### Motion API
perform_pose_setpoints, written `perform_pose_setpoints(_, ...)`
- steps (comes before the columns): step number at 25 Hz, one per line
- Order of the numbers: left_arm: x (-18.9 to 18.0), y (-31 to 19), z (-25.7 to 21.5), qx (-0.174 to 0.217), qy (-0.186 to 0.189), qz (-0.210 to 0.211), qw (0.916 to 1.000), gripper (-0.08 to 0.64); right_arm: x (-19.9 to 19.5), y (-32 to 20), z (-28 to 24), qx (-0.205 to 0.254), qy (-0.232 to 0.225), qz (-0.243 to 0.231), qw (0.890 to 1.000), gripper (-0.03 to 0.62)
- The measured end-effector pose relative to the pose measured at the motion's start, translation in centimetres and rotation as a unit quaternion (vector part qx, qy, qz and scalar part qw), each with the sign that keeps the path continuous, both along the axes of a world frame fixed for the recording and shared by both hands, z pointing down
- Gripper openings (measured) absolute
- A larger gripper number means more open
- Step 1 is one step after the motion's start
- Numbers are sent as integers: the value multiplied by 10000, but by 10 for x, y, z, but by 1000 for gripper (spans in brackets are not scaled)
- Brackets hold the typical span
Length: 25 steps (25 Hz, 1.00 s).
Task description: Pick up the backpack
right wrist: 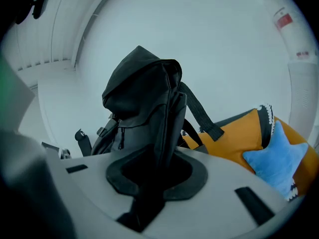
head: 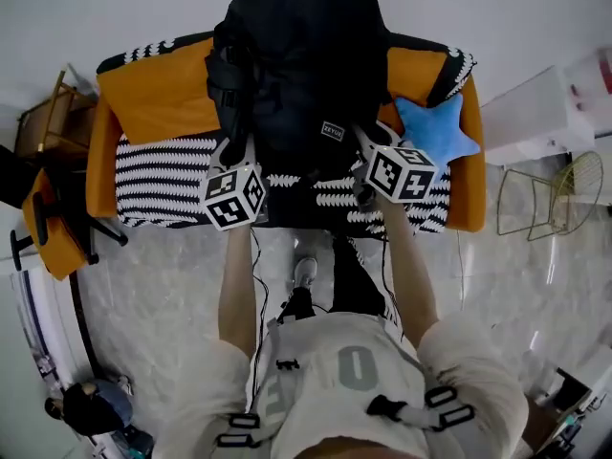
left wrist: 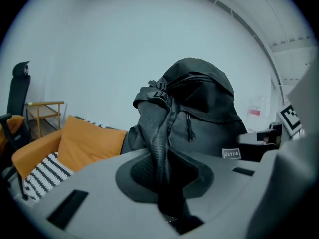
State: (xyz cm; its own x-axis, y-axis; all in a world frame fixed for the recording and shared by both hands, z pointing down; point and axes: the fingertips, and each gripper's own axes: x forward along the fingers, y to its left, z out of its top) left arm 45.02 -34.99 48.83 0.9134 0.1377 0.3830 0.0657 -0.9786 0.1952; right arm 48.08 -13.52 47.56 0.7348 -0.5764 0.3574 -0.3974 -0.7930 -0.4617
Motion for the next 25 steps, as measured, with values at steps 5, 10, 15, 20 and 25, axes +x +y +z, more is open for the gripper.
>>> perform_pose_setpoints(5, -64, -4, -76, 168, 630, -40, 9979, 64, -59, -7, -74, -52, 500, 11, 9987, 80)
perform_pose_setpoints(10, -117, -10, -121, 473, 978, 9, 9941, 63, -112, -15, -112, 72, 771, -76, 9970, 80)
perform_pose_setpoints(15, -162, -10, -140, 718, 1178, 32, 9904, 63, -159, -17, -132, 24, 1046, -70, 9945, 81)
perform_pose_setpoints(20, -201, -17, -146, 731, 1349, -81, 9881, 63, -195, -24, -136, 75, 1247, -54, 9922, 83)
perform_pose_setpoints(25, -218, -16, -153, 761, 1592, -70, 9843, 63, -213, -23, -142, 146, 1457, 33, 9892, 83)
